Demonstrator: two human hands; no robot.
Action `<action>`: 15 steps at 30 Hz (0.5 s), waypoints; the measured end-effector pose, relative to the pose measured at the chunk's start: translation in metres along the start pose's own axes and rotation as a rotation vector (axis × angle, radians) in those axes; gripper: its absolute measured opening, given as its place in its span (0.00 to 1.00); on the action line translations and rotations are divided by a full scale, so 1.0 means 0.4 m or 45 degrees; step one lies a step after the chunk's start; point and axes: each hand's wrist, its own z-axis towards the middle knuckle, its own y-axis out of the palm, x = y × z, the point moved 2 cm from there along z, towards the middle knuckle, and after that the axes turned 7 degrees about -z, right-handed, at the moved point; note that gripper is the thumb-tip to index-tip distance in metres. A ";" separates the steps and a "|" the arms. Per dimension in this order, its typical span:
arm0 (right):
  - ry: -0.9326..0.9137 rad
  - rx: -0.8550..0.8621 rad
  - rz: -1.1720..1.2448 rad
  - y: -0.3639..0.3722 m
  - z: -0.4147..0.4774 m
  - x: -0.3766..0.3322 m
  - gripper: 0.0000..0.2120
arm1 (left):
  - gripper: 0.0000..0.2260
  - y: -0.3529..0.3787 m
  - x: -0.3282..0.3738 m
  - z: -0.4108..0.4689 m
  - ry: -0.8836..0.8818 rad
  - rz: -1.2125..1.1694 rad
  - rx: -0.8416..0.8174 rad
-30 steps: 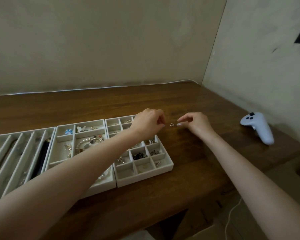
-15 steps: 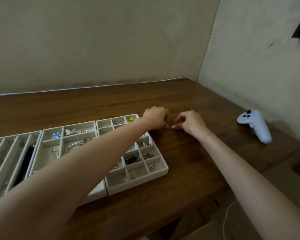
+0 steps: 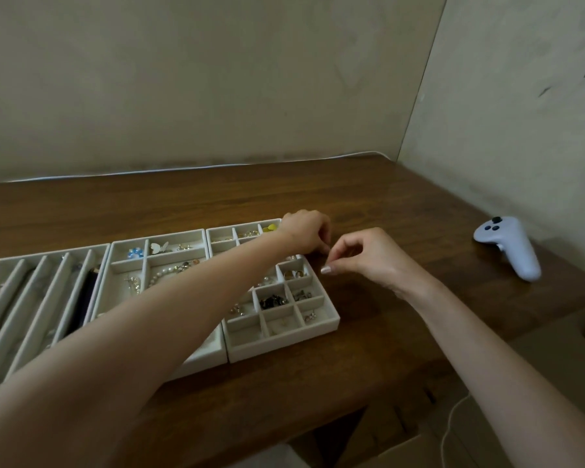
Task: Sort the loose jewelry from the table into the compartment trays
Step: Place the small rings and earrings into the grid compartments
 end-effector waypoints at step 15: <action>-0.445 -0.271 -0.132 0.147 -0.085 -0.165 0.02 | 0.05 -0.127 -0.147 -0.252 -0.037 -0.370 0.412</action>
